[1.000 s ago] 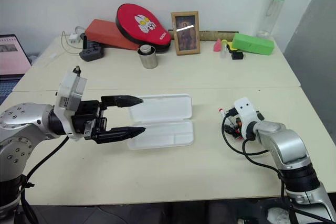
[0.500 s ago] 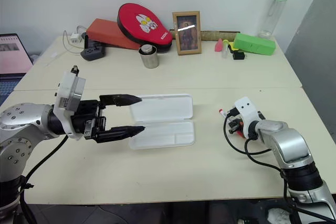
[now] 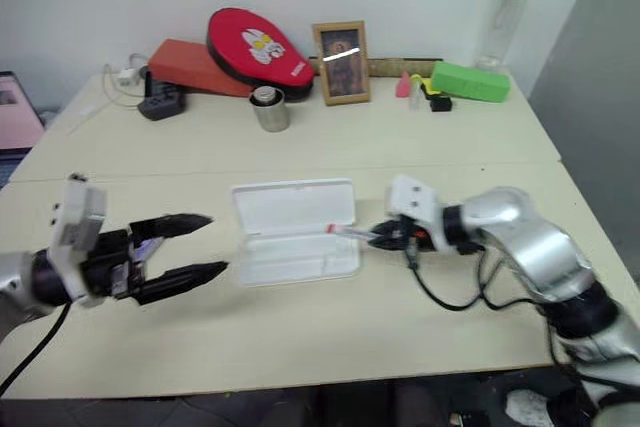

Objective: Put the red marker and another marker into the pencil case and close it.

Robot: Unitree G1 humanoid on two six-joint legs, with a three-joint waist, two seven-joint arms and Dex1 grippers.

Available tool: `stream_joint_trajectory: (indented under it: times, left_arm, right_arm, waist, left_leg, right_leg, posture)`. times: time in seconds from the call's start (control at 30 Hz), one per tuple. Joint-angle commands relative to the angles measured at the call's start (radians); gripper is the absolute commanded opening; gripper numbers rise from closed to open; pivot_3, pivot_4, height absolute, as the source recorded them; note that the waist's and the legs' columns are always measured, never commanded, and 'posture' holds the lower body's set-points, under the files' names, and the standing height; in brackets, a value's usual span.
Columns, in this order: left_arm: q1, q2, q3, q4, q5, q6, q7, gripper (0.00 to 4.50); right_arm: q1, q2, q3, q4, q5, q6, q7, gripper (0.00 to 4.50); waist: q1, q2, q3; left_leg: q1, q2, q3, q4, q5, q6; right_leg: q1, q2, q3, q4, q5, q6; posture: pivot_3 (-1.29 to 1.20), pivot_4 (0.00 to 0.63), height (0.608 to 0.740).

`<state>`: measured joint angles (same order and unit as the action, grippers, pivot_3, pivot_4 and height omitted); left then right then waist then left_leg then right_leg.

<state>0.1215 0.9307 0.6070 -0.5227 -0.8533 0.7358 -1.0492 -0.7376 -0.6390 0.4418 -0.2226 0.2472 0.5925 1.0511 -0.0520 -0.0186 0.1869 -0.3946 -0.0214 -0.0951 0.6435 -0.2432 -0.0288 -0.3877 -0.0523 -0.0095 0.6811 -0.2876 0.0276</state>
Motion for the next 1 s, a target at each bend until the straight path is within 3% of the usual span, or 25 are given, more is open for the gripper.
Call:
stream_joint_trajectory:
  times: [0.03, 0.3, 0.97, 1.0]
  left_arm:
    - [0.044, 0.008, 0.106, -0.045, -0.026, 0.004, 0.007, 4.50]
    - [0.099, 0.000, 0.158, -0.073, -0.049, 0.012, 0.038, 4.50]
    - [0.083, 0.011, 0.143, -0.090, -0.074, 0.018, 0.089, 4.50]
    - [0.082, 0.011, 0.142, -0.090, -0.074, 0.018, 0.090, 4.50]
  right_arm:
    - [-0.085, 0.082, 0.076, 0.135, -0.101, -0.096, 0.008, 0.25]
    - [-0.196, 0.240, 0.124, 0.413, -0.216, -0.223, 0.013, 0.25]
    - [-0.227, 0.374, 0.098, 0.575, -0.294, -0.288, 0.043, 0.25]
    - [-0.227, 0.376, 0.093, 0.572, -0.293, -0.286, 0.047, 0.95]
  waist:
    - [0.010, 0.000, 0.000]
    - [0.024, -0.001, 0.000]
    - [0.020, 0.000, 0.000]
    - [0.020, 0.000, 0.000]
  left_leg:
    - [0.000, 0.000, -0.001, 0.000, 0.000, 0.000]
    - [-0.003, -0.002, -0.001, 0.000, -0.001, -0.004]
    - [-0.002, -0.001, -0.001, 0.000, -0.001, -0.007]
    - [-0.002, -0.001, -0.001, 0.000, -0.001, -0.007]
  right_leg:
    - [0.000, 0.000, 0.000, 0.000, 0.000, 0.000]
    - [-0.001, -0.001, 0.000, -0.002, 0.000, 0.000]
    - [-0.002, 0.000, 0.000, -0.001, 0.000, -0.001]
    - [-0.002, 0.000, 0.000, -0.001, 0.000, -0.001]
  posture:
    - [0.00, 0.150, 0.740]
    - [0.00, 0.150, 0.740]
    - [0.00, 0.150, 0.740]
    - [0.00, 0.150, 0.740]
